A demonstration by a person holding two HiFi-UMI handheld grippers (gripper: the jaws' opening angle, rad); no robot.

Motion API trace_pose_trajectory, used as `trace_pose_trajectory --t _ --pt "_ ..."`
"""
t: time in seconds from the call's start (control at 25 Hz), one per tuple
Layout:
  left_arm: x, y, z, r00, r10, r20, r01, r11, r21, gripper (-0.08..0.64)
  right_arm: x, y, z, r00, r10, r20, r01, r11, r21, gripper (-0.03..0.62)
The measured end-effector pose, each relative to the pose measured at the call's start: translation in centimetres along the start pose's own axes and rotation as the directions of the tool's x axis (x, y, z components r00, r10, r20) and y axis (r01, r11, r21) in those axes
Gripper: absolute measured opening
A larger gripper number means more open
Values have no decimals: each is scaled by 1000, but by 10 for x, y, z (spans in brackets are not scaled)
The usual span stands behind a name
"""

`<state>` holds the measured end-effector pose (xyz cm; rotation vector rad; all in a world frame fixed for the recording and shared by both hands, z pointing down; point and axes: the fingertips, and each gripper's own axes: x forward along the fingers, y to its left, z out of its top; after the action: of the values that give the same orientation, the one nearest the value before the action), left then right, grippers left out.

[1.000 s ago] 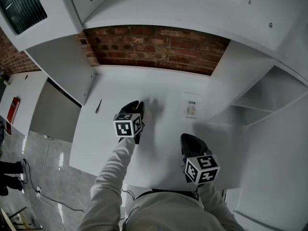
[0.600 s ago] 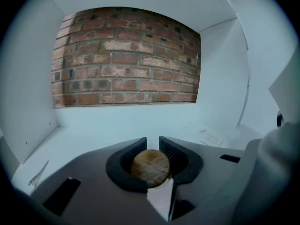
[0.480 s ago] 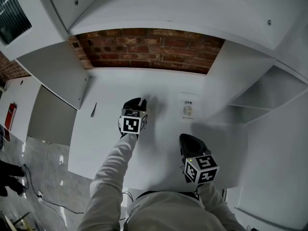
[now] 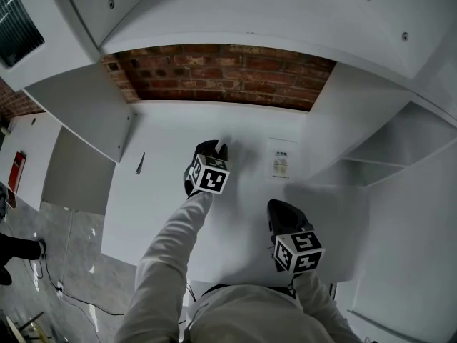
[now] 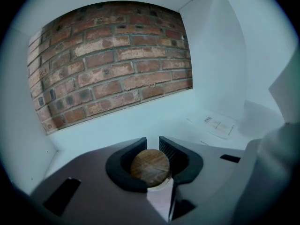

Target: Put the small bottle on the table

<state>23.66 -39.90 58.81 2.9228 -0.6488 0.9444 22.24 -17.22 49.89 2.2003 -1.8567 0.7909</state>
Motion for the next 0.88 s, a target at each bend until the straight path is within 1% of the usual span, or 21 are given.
trace_pose_trajectory --t 0.2,0.4,0.6,0.88 --pt "10 -2 2 1000 12 -20 -11 999 49 94 2 3 -2 1000 8 -4 -8 1000 0 28" --pt "15 -2 5 999 25 -20 -23 997 70 94 2 -1 -3 1000 8 -7 -8 1000 0 28" --pt "21 0 8 999 36 -14 -35 997 68 98 3 -2 -3 1000 9 -10 -8 1000 6 28" --pt "24 3 11 998 57 4 -57 998 36 103 5 -3 -5 1000 14 -11 -13 1000 11 28"
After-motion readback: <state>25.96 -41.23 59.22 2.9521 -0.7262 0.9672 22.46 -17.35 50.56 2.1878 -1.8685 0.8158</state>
